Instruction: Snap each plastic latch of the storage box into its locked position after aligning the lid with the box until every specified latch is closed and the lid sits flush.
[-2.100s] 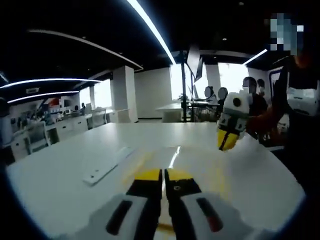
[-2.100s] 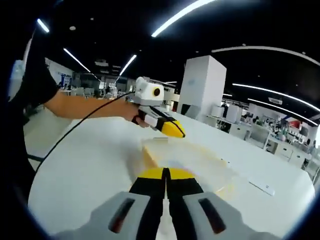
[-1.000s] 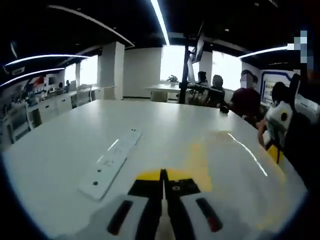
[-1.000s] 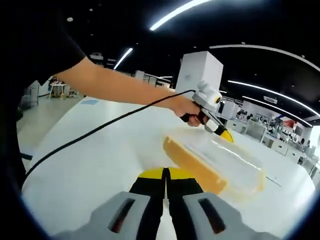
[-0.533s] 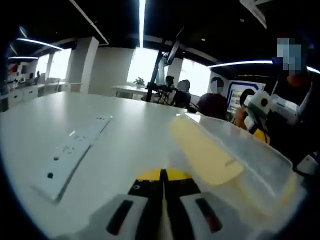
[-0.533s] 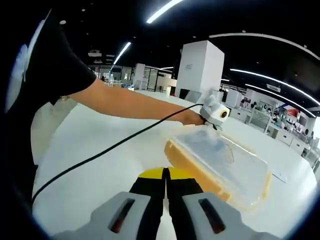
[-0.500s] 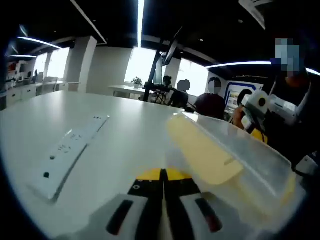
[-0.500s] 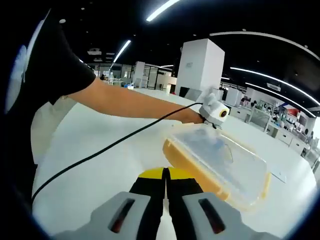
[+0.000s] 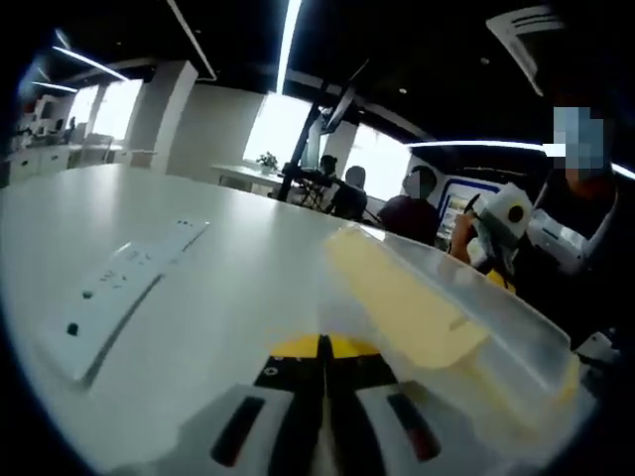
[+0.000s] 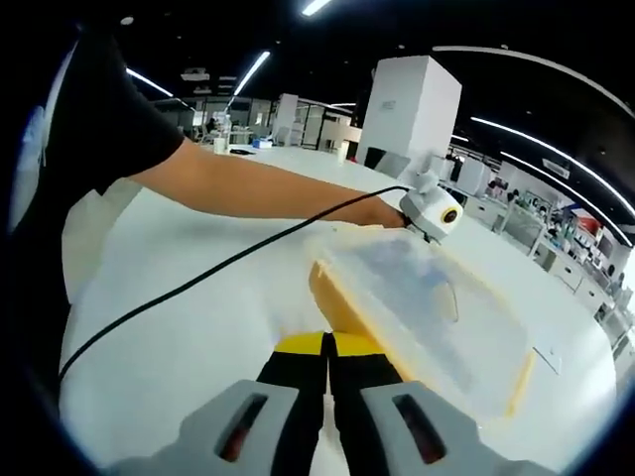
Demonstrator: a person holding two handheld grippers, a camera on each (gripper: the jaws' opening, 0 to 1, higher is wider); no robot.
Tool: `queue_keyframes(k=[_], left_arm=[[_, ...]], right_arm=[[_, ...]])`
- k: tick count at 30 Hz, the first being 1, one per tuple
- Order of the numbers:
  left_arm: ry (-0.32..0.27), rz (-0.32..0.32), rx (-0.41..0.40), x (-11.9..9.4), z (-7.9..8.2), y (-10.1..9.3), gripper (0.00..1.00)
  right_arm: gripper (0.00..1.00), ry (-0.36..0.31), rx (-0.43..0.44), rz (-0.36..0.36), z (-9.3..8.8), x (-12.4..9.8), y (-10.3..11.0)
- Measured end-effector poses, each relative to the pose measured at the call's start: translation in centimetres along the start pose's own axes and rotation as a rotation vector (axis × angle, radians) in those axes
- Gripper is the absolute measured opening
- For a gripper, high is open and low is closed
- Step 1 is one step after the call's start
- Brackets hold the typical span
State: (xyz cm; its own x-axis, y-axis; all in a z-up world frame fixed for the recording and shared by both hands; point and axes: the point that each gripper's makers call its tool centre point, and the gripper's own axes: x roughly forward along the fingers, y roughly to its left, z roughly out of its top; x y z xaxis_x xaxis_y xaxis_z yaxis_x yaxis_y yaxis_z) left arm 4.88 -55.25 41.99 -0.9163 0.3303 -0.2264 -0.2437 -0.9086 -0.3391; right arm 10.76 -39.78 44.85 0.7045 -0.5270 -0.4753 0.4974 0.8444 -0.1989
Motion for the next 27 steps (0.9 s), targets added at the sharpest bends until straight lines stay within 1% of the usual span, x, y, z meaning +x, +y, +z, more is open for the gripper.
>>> queue_keyframes(k=[4,6,9,14,16,17,19,21,24,25,26,27], left_arm=[[-0.009,-0.003,-0.002,0.0,0.1,-0.1,0.00],[-0.010,-0.003,-0.006,0.1,0.1,-0.3,0.00],[-0.008,-0.005,-0.012,0.2,0.0,-0.5,0.00],[-0.006,-0.015,-0.031,0.1,0.0,-0.4,0.00],[-0.006,-0.019,-0.041,0.2,0.1,-0.5,0.00],[-0.008,-0.019,-0.041,0.2,0.1,-0.5,0.00],[-0.010,-0.018,-0.043,0.2,0.1,-0.5,0.00],[-0.009,-0.023,-0.040,0.2,0.1,-0.6,0.00],[-0.005,-0.021,-0.039,0.3,0.0,-0.6,0.00],[-0.004,-0.020,-0.039,0.3,0.0,-0.5,0.00],[-0.003,-0.021,-0.039,0.2,0.0,-0.5,0.00],[-0.004,-0.021,-0.035,0.2,0.0,-0.4,0.00]], right_arm=[[0.00,0.022,-0.047,0.001,-0.1,0.0,0.0],[0.00,0.027,-0.057,0.002,-0.1,0.0,0.0],[0.00,0.037,-0.099,-0.016,-0.1,0.0,0.1],[0.00,0.044,-0.110,-0.025,-0.2,-0.1,0.1],[0.00,0.051,-0.142,-0.041,-0.3,-0.1,0.2],[0.00,0.052,-0.143,-0.041,-0.3,-0.1,0.1],[0.00,0.047,-0.119,-0.035,-0.3,-0.1,0.0],[0.00,0.052,-0.139,-0.038,-0.3,-0.1,0.0],[0.00,0.076,-0.174,-0.041,-0.6,0.1,0.1],[0.00,0.130,-0.234,-0.045,-1.8,0.6,-0.1],[0.00,0.119,-0.252,-0.053,-1.8,0.9,0.0],[0.00,0.112,-0.243,-0.053,-1.8,0.7,0.1]])
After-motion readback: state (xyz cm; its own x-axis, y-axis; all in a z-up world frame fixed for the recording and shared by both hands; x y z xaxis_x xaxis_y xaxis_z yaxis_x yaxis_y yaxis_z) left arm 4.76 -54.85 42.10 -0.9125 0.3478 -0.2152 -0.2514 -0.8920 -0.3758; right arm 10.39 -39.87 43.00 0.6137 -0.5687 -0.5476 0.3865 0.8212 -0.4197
